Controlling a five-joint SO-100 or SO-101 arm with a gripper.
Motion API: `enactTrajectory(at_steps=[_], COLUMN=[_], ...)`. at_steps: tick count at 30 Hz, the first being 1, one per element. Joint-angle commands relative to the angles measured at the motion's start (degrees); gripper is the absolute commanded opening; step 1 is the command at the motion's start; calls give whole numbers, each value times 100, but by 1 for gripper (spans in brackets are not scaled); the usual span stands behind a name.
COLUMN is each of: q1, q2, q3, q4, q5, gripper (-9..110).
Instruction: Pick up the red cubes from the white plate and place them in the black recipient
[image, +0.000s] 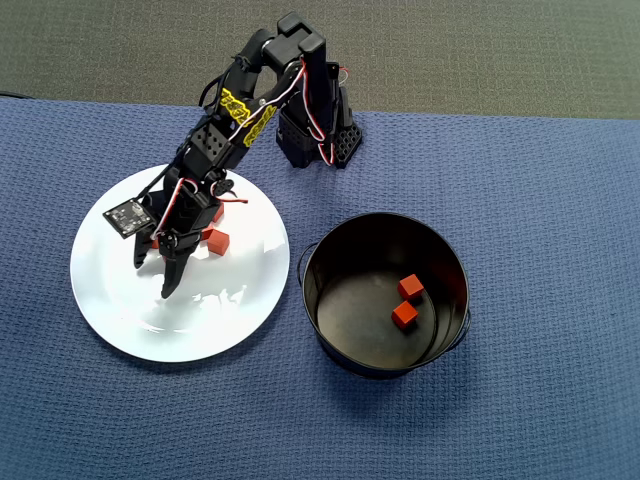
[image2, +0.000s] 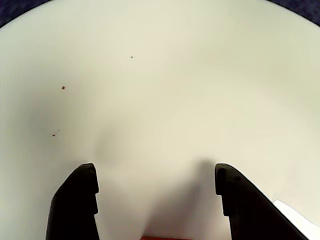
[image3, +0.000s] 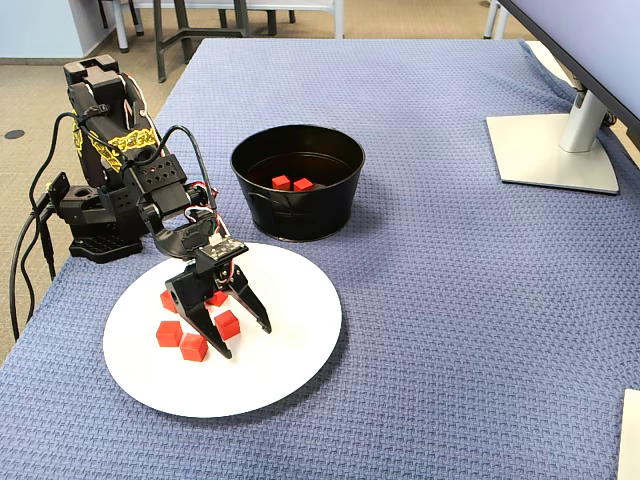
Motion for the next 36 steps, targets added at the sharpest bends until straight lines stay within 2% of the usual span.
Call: enactTrajectory(at_steps=[1,9,36], q1=[-211,-264,26], q2=[580,940,1195], q3=[26,141,694], q4=[114,545,404], q5=[62,193,70], gripper=[22,20,19])
